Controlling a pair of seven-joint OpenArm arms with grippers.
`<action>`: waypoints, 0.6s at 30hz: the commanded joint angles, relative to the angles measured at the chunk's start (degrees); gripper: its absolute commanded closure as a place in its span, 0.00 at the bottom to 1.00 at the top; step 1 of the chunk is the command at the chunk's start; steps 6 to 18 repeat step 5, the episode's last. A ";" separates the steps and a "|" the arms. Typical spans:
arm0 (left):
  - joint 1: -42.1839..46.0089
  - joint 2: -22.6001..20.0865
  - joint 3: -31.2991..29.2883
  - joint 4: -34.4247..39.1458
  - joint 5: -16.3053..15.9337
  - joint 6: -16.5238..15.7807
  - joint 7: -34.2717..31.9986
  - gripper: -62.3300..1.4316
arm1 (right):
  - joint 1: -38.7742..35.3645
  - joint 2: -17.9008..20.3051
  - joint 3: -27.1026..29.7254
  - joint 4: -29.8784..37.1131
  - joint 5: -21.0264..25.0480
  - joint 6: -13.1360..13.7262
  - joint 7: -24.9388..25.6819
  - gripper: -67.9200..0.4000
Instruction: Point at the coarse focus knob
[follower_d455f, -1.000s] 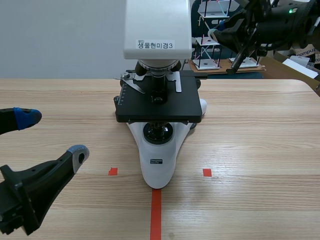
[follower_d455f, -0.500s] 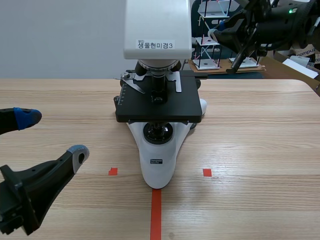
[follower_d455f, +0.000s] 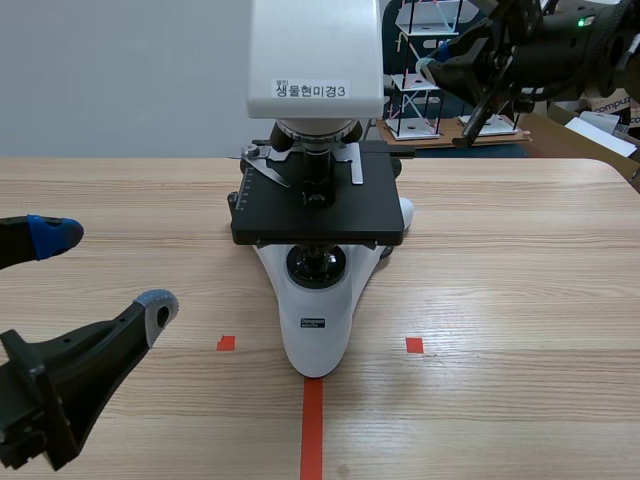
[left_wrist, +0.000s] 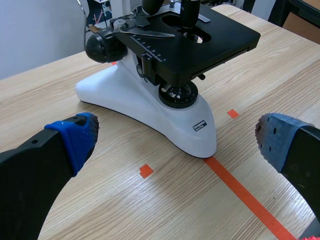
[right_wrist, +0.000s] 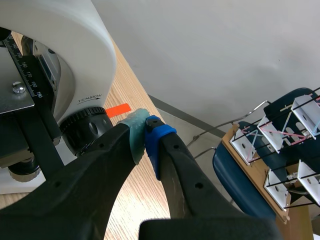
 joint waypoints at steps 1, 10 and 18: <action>0.13 0.15 -0.31 0.68 -0.55 0.13 -0.92 0.00 | 1.01 0.66 0.85 0.46 0.39 -0.42 0.46 0.97; 0.13 0.15 -0.31 0.68 -0.55 0.13 -0.92 0.00 | 1.01 0.66 0.85 0.46 0.39 -0.42 0.46 0.97; 0.13 0.15 -0.31 0.68 -0.55 0.13 -0.92 0.00 | 1.01 0.66 0.85 0.46 0.39 -0.42 0.46 0.97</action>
